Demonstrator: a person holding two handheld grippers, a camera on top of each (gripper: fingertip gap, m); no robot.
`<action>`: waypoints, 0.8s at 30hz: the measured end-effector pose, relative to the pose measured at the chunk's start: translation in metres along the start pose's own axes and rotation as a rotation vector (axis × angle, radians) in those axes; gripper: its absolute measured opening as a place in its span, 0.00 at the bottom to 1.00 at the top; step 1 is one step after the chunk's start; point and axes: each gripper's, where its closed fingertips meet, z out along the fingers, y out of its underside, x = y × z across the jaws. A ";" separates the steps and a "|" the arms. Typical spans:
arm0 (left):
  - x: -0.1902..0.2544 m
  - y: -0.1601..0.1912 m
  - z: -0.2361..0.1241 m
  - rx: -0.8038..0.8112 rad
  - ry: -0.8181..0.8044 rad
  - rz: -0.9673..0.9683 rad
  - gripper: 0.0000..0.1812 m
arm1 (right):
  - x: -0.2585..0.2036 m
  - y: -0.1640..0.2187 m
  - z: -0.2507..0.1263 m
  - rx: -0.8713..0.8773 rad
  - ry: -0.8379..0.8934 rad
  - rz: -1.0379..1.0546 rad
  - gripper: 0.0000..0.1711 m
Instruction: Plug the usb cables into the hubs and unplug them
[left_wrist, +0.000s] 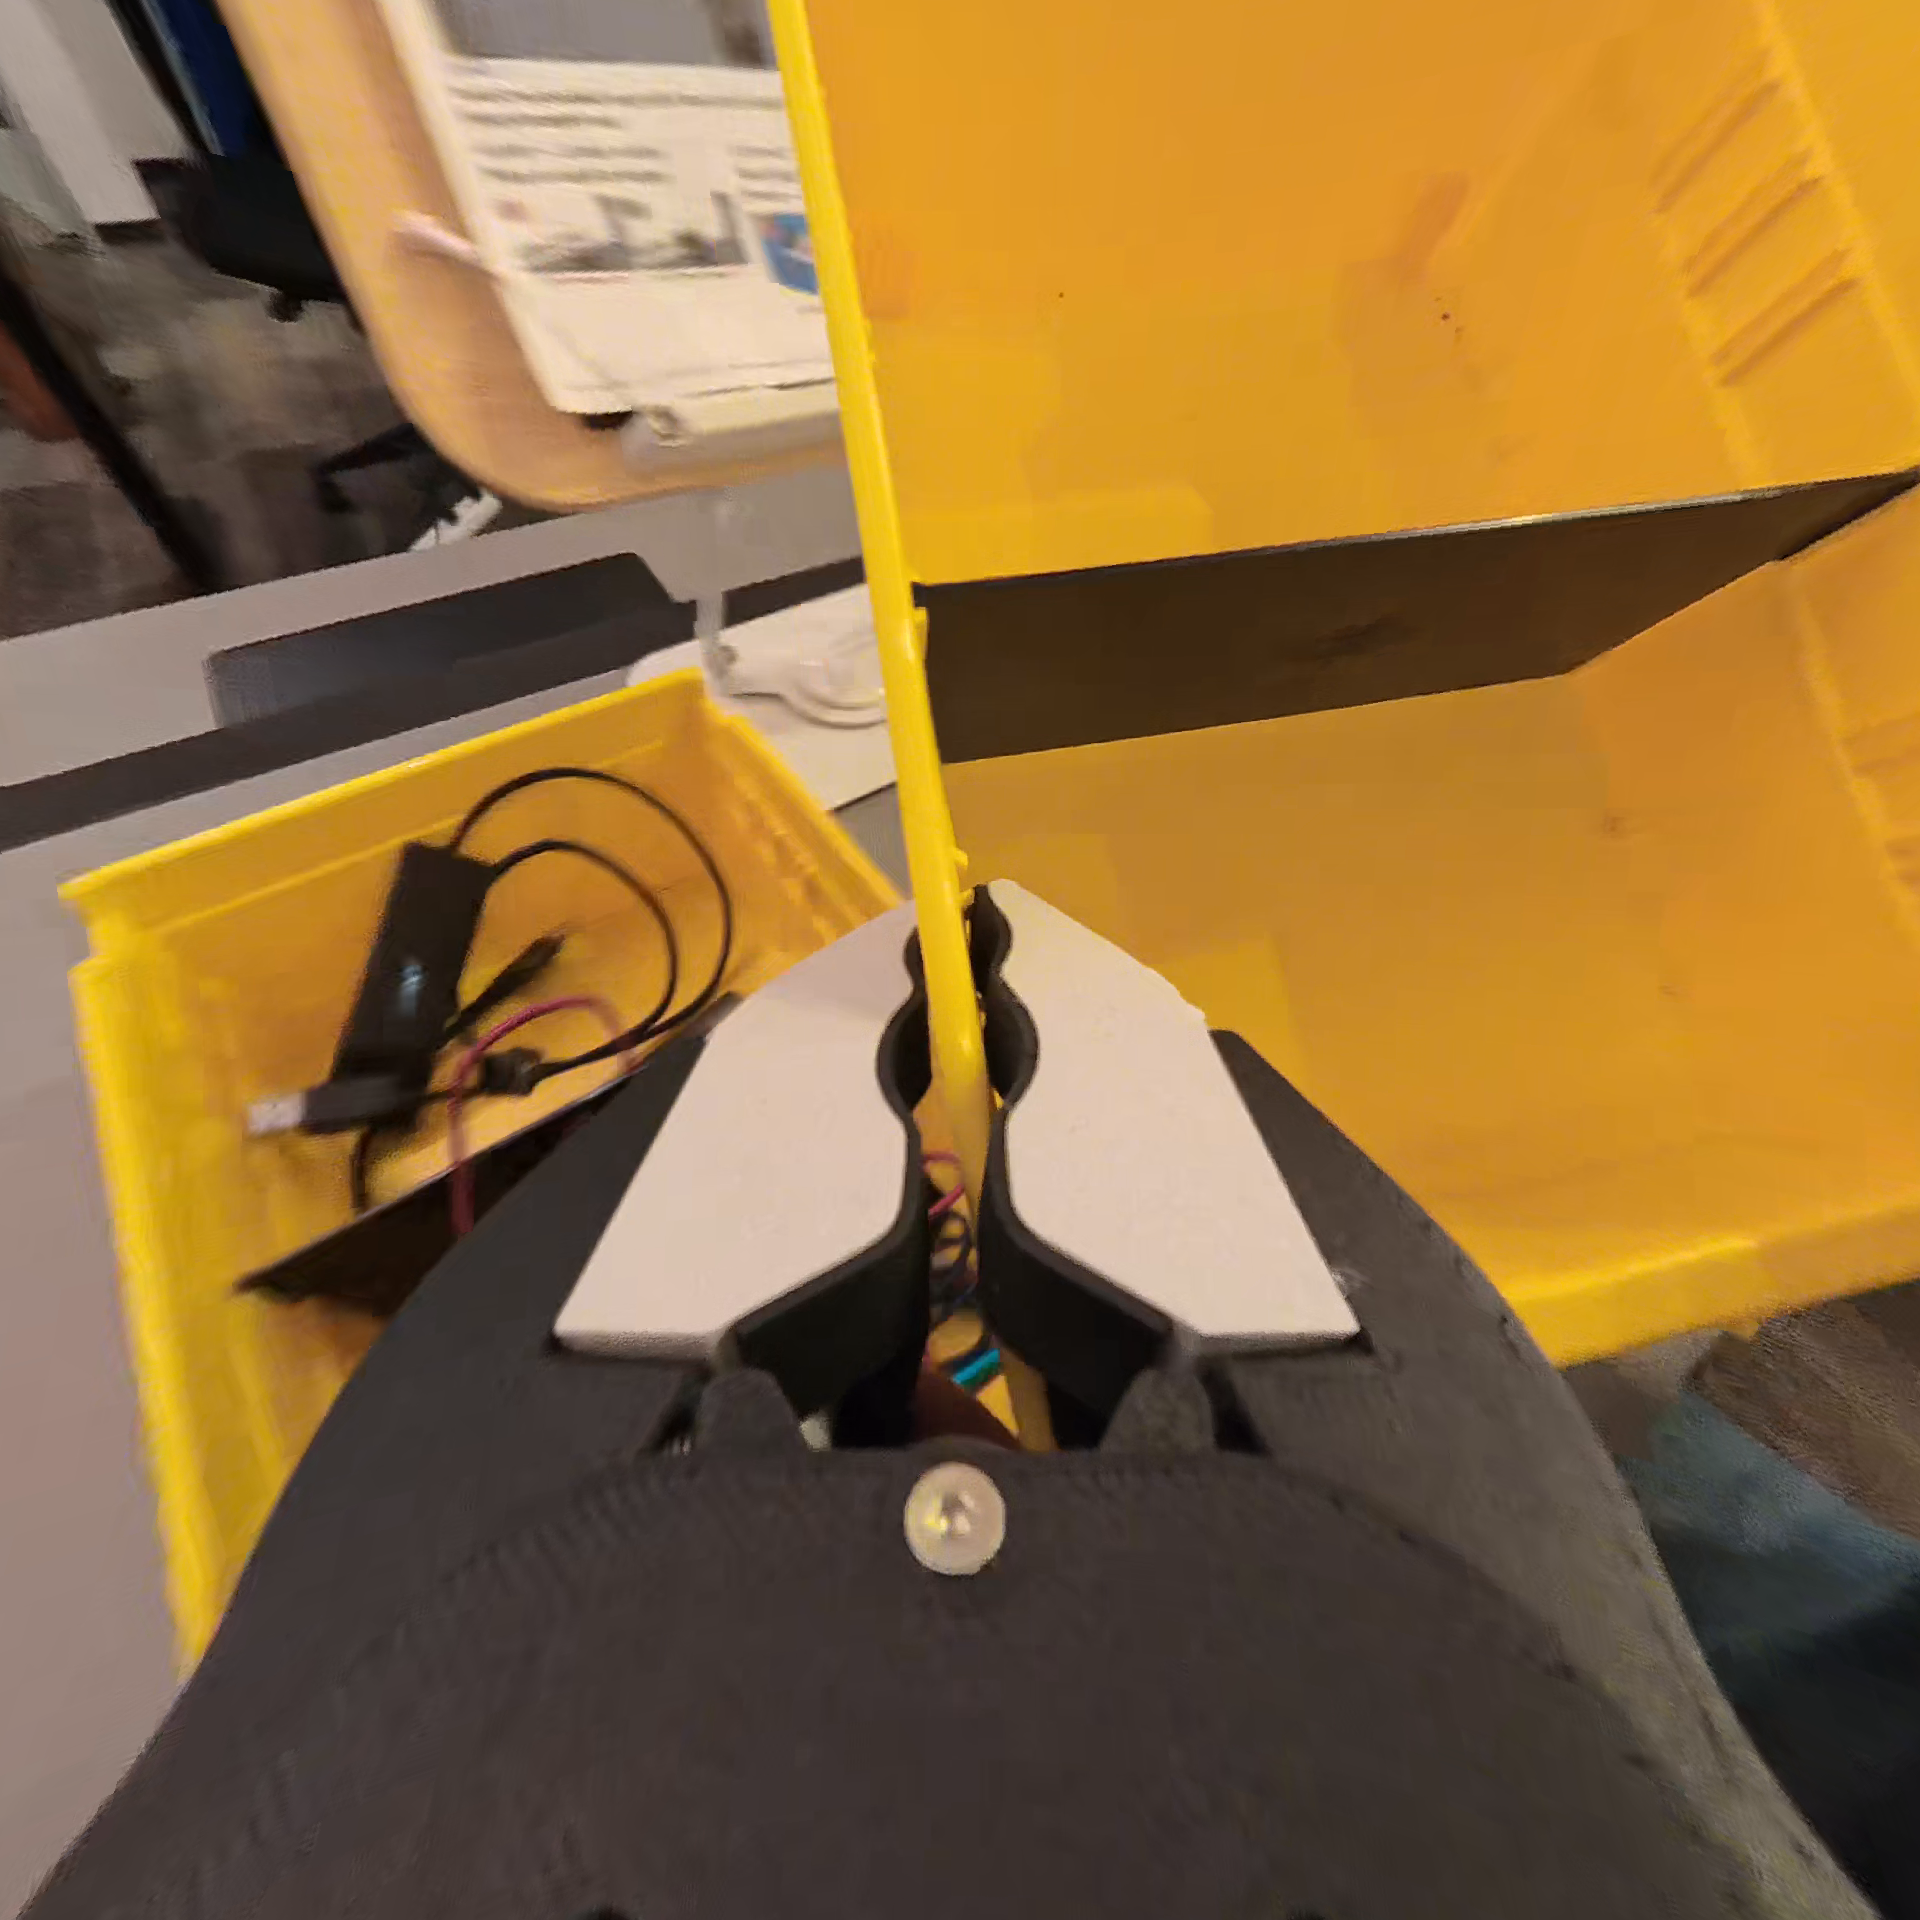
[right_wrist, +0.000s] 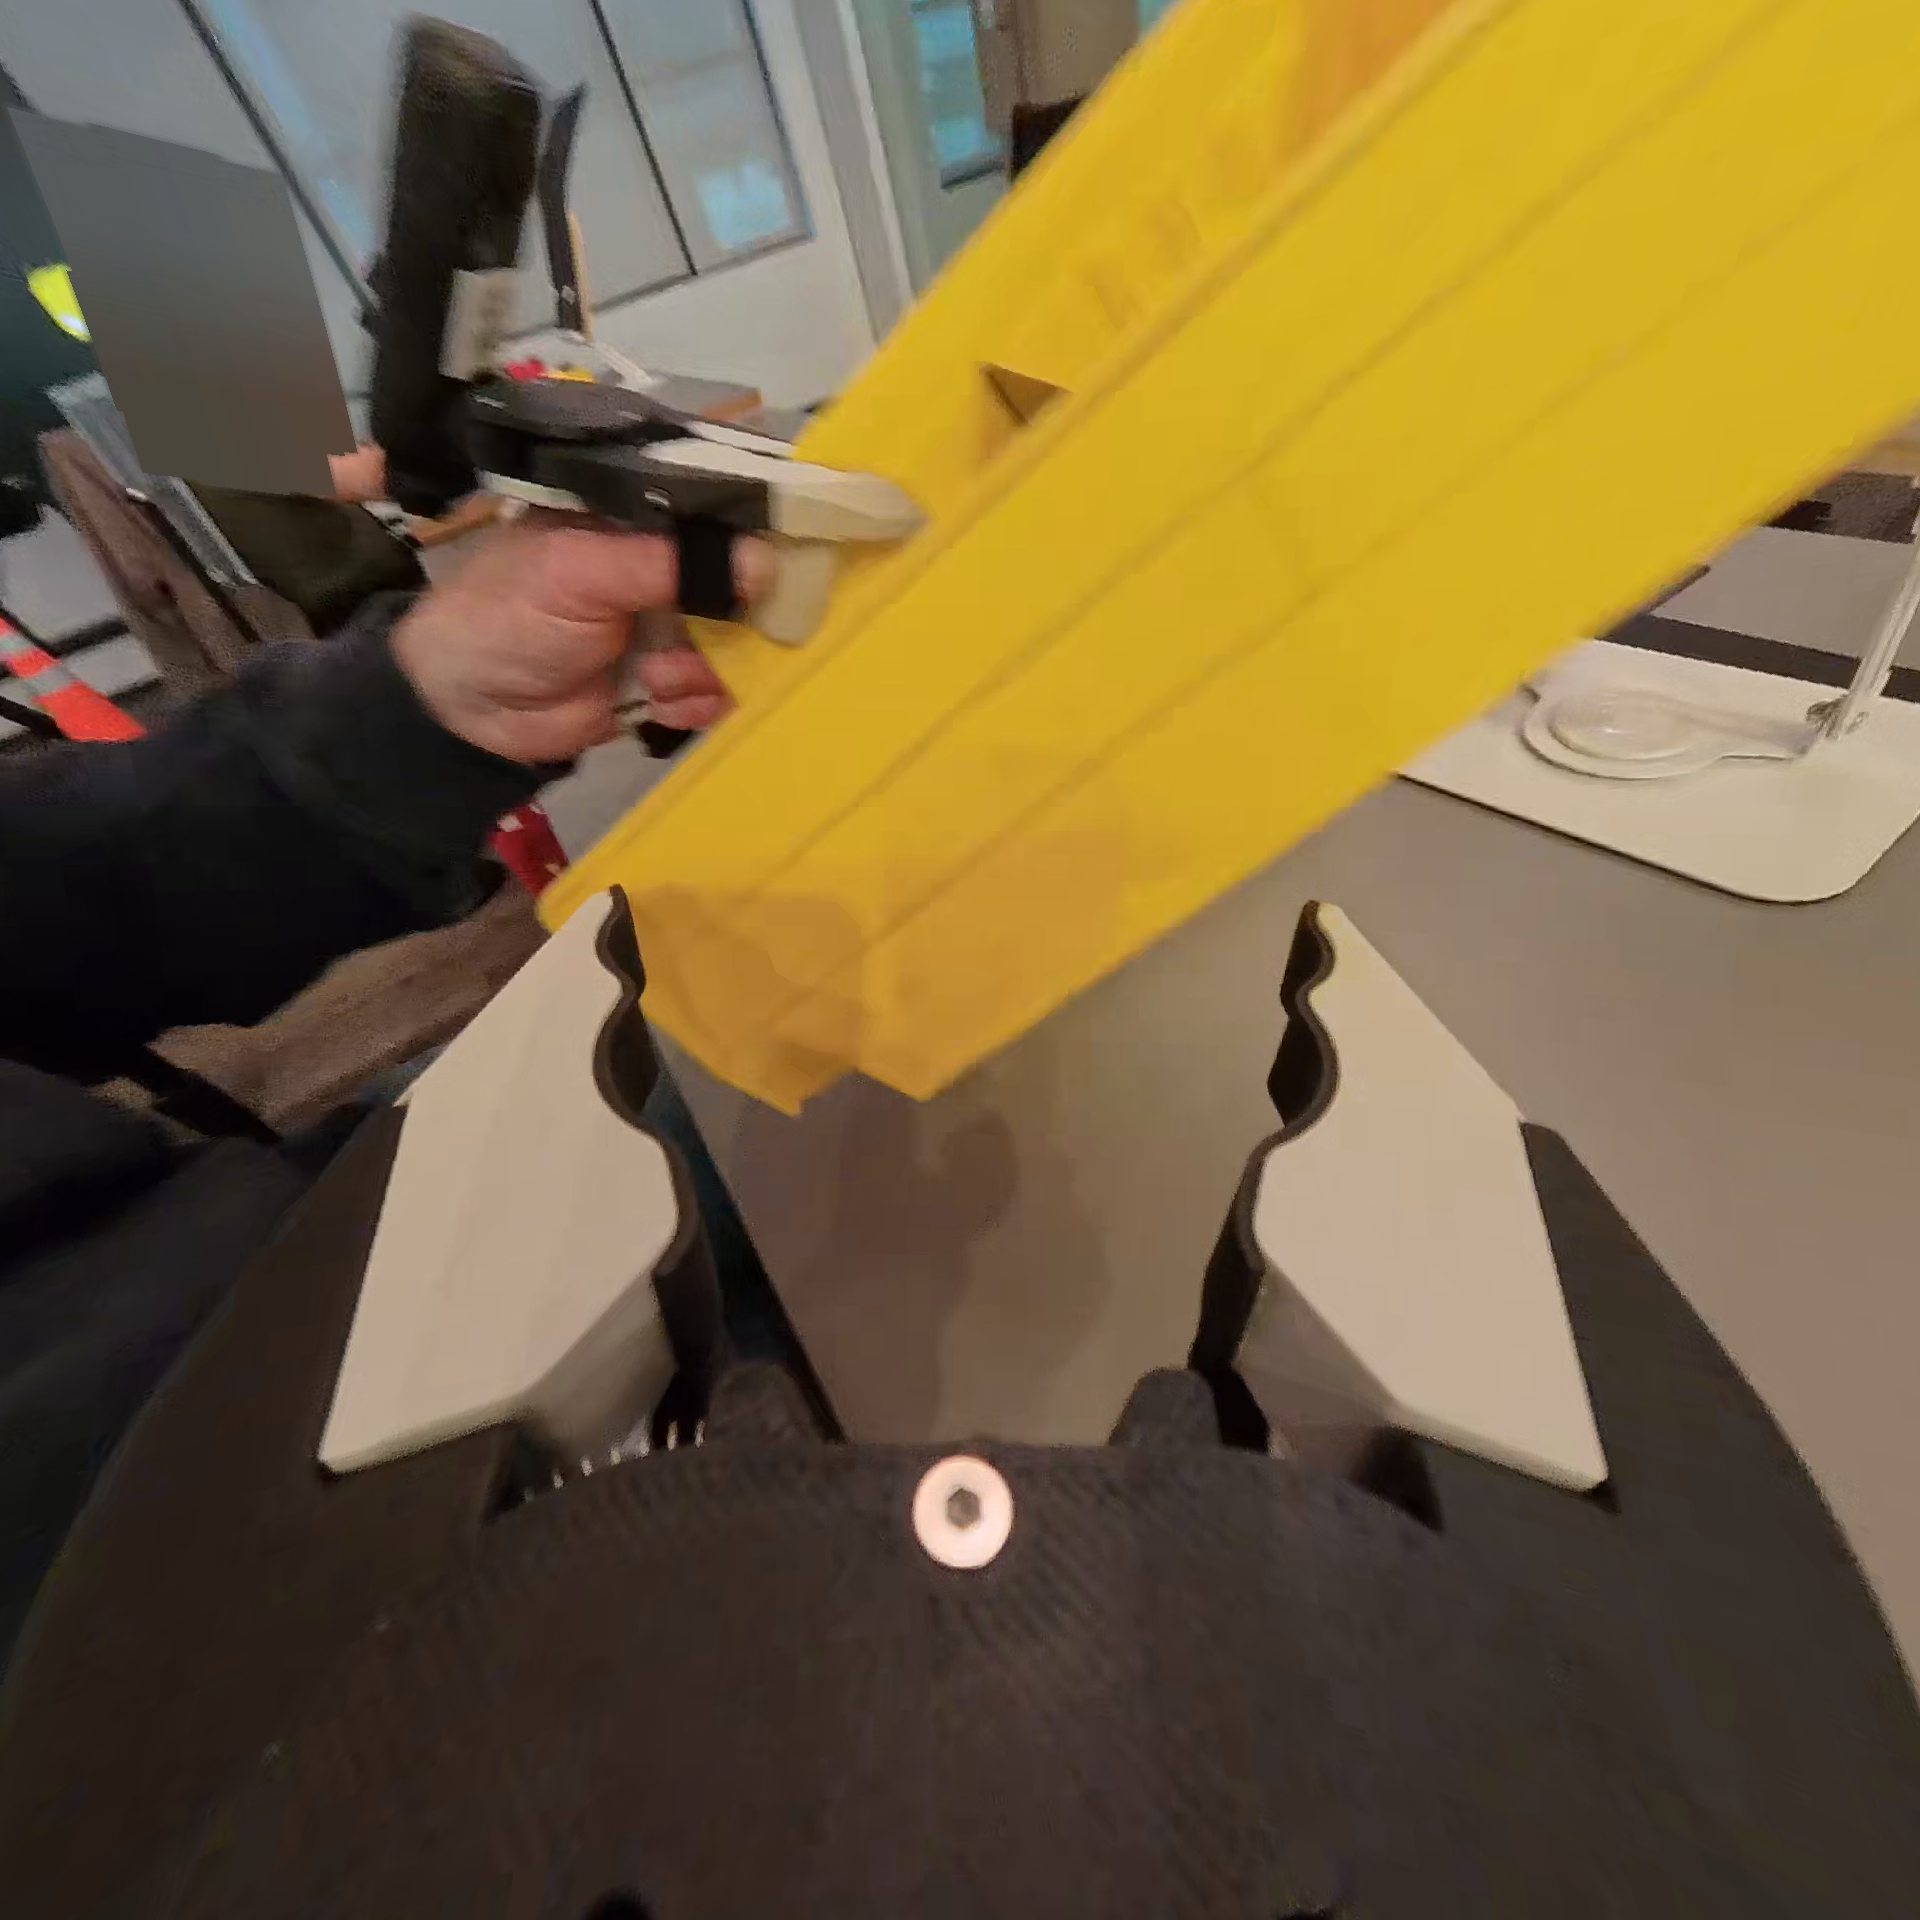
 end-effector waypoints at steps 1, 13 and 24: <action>0.013 0.002 0.018 -0.026 0.015 0.043 0.02 | 0.003 0.003 -0.011 0.016 0.009 0.022 0.71; 0.131 0.044 0.146 -0.206 0.201 0.048 0.02 | 0.073 0.061 -0.105 -0.010 0.363 0.122 0.66; 0.179 0.087 0.186 -0.324 0.256 -0.024 0.06 | 0.130 0.102 -0.126 -0.188 0.624 0.047 0.55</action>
